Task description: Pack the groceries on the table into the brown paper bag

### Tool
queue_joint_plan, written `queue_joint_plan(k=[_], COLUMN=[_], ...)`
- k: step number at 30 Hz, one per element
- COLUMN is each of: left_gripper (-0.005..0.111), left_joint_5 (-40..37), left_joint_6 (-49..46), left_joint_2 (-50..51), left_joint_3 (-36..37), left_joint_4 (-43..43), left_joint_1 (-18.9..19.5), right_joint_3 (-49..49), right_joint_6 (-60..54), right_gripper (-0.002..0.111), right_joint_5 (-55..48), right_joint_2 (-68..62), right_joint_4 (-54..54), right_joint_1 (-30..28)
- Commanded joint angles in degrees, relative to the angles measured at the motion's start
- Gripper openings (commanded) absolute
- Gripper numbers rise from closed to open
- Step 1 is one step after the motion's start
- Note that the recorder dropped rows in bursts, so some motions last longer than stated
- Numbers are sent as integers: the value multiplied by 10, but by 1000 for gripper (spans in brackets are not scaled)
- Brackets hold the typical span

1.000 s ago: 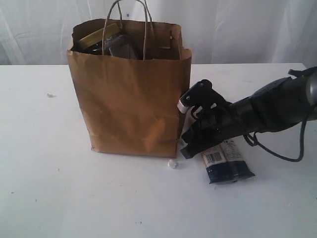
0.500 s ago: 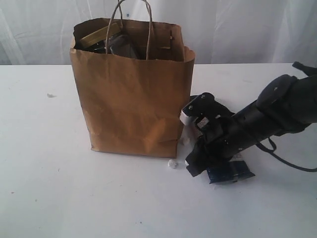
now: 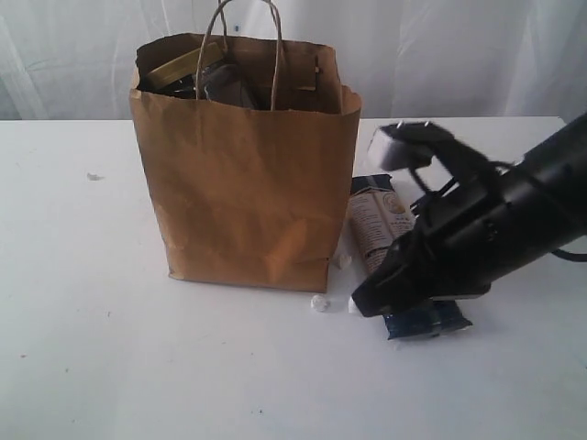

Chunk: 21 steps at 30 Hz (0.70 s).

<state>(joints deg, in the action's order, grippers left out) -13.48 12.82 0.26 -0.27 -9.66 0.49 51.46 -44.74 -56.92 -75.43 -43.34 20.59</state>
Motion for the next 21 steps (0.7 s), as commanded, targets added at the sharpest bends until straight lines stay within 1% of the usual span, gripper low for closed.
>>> queue_joint_plan(k=[1, 4, 6, 9, 12, 17, 21], left_gripper=[0, 0, 0, 0, 0, 0, 0], left_joint_5=[2, 2, 2, 2, 2, 2, 2], left_joint_6=[0, 0, 0, 0, 0, 0, 0], left_joint_2=[-3, -3, -3, -3, -3, -3, -3], left_joint_3=[3, 3, 3, 3, 3, 3, 3], left_joint_4=[2, 2, 2, 2, 2, 2, 2], left_joint_1=[-8, -8, -8, -8, -8, -8, -8], right_joint_3=[32, 76, 113, 159, 198, 239, 258], right_joint_6=[4, 15, 19, 27, 27, -11, -11], right_gripper=[0, 0, 0, 0, 0, 0, 0], right_joint_5=[0, 73, 113, 168, 194, 237, 236], right_joint_2=[118, 154, 152, 116, 60, -35, -80], right_joint_4=[-100, -151, -145, -142, -142, -142, -142], right_joint_1=[0, 0, 0, 0, 0, 0, 0])
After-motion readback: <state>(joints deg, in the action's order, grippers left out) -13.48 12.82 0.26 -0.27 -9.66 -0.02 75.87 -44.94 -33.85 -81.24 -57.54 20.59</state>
